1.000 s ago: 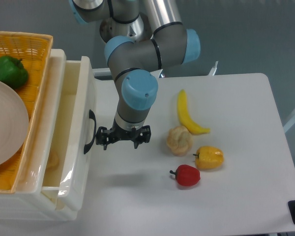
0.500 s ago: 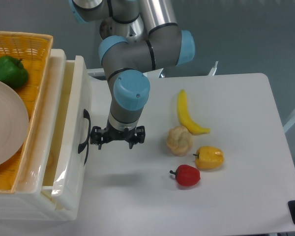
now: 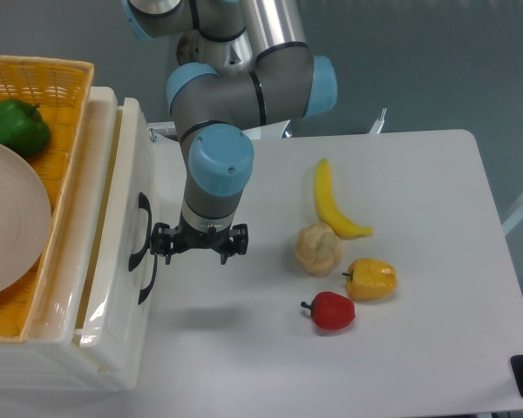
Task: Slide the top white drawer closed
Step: 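Push the drawer front with the gripper, sliding the drawer shut, then pull the gripper back away from the closed drawer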
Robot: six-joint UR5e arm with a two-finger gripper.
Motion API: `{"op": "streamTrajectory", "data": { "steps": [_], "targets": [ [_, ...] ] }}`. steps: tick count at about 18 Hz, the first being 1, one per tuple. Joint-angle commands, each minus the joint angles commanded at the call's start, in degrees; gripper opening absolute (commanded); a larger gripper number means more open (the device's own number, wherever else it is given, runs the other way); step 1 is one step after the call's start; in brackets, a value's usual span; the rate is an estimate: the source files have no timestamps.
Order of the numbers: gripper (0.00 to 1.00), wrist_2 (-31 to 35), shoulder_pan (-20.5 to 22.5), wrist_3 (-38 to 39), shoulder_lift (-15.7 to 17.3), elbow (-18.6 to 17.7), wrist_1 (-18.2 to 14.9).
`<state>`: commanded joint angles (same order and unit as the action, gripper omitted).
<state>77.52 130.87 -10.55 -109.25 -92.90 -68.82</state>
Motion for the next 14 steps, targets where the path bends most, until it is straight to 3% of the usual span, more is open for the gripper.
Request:
{"op": "streamTrajectory", "data": {
  "steps": [14],
  "targets": [
    [1.00, -0.1, -0.8, 0.0, -0.1, 0.0, 0.2]
  ]
}}
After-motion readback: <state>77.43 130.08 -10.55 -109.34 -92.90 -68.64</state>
